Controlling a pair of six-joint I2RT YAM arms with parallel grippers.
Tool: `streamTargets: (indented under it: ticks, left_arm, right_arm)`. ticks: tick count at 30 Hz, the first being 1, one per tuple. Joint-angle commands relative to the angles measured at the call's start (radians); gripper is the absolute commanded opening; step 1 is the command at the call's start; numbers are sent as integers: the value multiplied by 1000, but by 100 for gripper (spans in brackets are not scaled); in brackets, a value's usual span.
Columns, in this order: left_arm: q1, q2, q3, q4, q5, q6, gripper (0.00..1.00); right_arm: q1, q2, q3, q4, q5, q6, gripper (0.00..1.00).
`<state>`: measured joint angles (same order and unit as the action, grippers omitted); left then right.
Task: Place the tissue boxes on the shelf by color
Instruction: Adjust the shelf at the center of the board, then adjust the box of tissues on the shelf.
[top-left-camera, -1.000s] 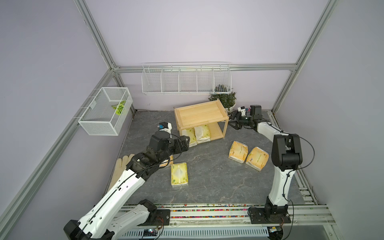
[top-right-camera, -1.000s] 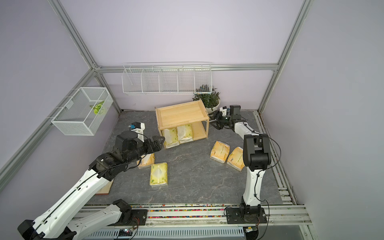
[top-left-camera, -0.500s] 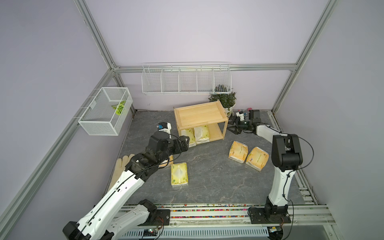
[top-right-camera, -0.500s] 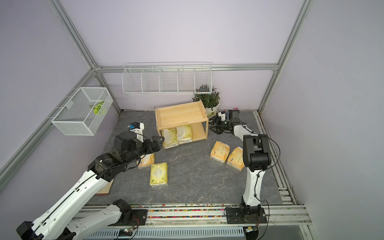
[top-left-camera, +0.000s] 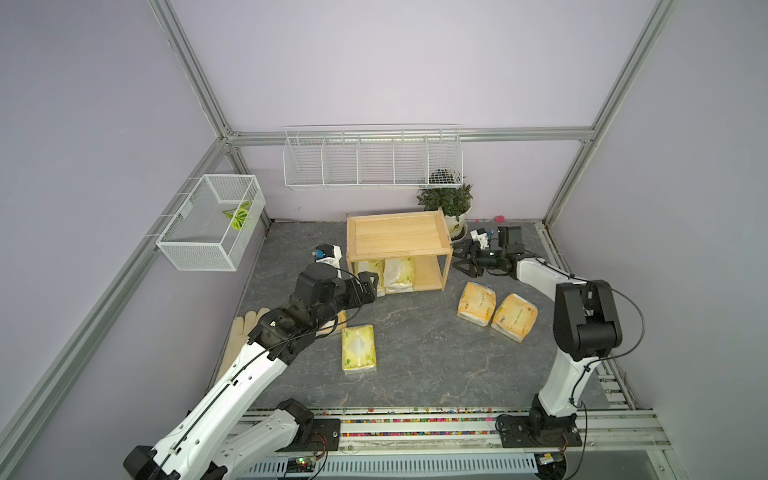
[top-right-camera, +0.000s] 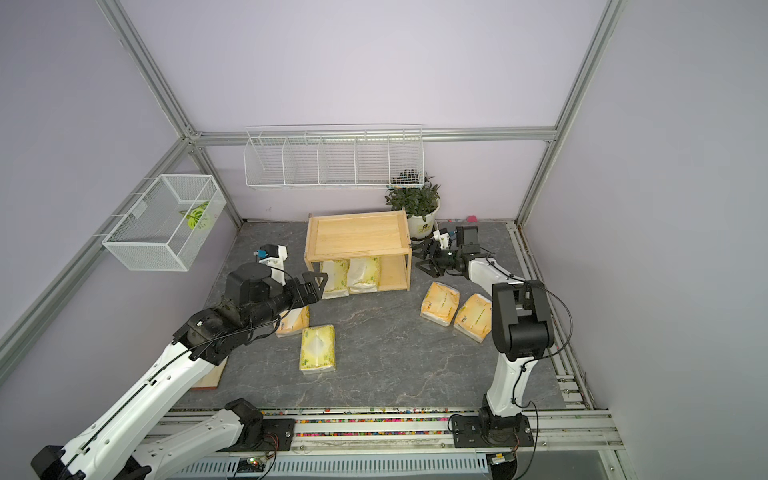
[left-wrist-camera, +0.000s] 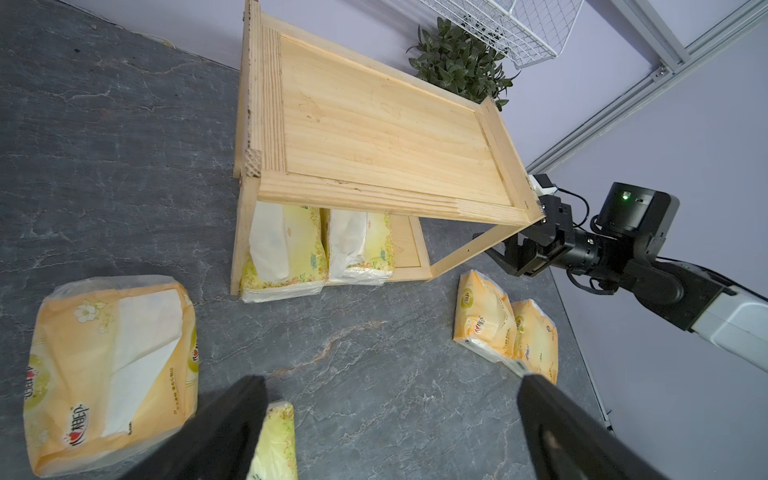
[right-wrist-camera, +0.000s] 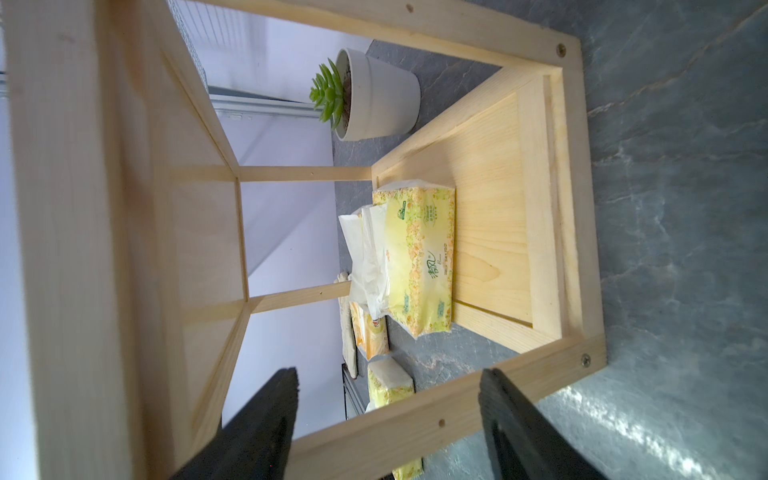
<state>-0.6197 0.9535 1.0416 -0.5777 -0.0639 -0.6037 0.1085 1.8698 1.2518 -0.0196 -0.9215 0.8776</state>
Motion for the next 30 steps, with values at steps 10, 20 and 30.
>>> streamTargets:
  ticks: [10, 20, 30]
  left_arm:
    - [4, -28, 23, -28, -27, 15, 100]
    - [4, -52, 23, -45, -44, 10, 100]
    - [4, -47, 28, -36, -37, 14, 100]
  right_arm:
    - [45, -419, -211, -189, 512, -120, 79]
    - [435, -629, -493, -2, 940, -34, 93]
    - [584, -378, -471, 253, 1103, 118, 97]
